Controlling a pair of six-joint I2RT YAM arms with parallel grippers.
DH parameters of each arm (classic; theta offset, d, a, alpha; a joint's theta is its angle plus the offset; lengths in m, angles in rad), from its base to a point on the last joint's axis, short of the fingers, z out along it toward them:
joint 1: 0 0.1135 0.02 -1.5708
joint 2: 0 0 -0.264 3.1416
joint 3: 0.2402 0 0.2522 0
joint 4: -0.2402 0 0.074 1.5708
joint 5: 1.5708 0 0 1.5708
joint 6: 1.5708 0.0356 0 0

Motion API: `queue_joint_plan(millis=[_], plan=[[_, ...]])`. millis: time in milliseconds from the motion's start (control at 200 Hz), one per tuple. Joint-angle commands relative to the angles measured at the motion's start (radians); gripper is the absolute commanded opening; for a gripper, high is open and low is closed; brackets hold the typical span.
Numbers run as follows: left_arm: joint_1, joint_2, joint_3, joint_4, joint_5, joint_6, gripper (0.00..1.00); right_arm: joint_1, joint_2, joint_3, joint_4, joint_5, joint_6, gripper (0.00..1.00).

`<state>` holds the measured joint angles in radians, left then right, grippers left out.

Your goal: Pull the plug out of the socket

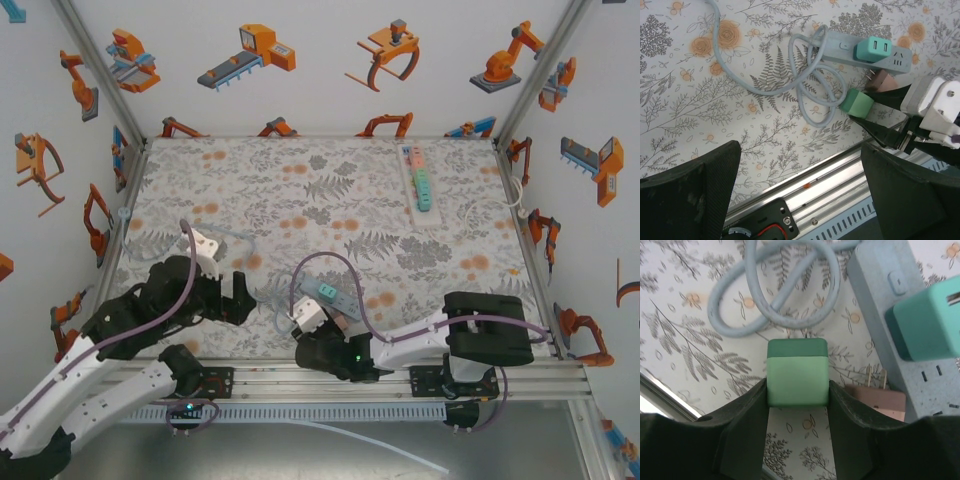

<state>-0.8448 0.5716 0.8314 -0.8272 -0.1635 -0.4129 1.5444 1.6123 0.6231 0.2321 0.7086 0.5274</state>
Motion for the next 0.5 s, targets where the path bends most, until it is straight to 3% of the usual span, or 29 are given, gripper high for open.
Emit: queue_joint_plan(millis=[0,195,250,280,300,411,496], plan=[[-0.005,0.026,-0.009,0.039,0.002,0.0,0.97,0.0,-0.009,-0.012,-0.065,-0.034,0.026,0.46],[-0.004,0.074,-0.008,0.068,0.003,0.001,0.97,-0.001,-0.141,-0.016,-0.113,-0.044,-0.005,0.51],[-0.004,0.093,-0.006,0.081,-0.002,0.005,0.97,0.0,-0.192,-0.019,-0.139,-0.037,-0.018,0.6],[-0.004,0.104,-0.005,0.088,-0.01,0.006,0.97,-0.001,-0.22,-0.017,-0.153,-0.034,-0.036,0.76],[-0.004,0.111,-0.004,0.094,-0.017,0.005,0.97,-0.001,-0.239,-0.015,-0.161,-0.031,-0.052,0.81],[0.0,0.134,-0.006,0.147,-0.064,0.001,0.97,-0.015,-0.356,0.001,-0.208,0.006,-0.17,0.84],[0.003,0.159,-0.011,0.208,-0.079,0.002,0.97,-0.101,-0.449,0.019,-0.255,-0.047,-0.25,0.84]])
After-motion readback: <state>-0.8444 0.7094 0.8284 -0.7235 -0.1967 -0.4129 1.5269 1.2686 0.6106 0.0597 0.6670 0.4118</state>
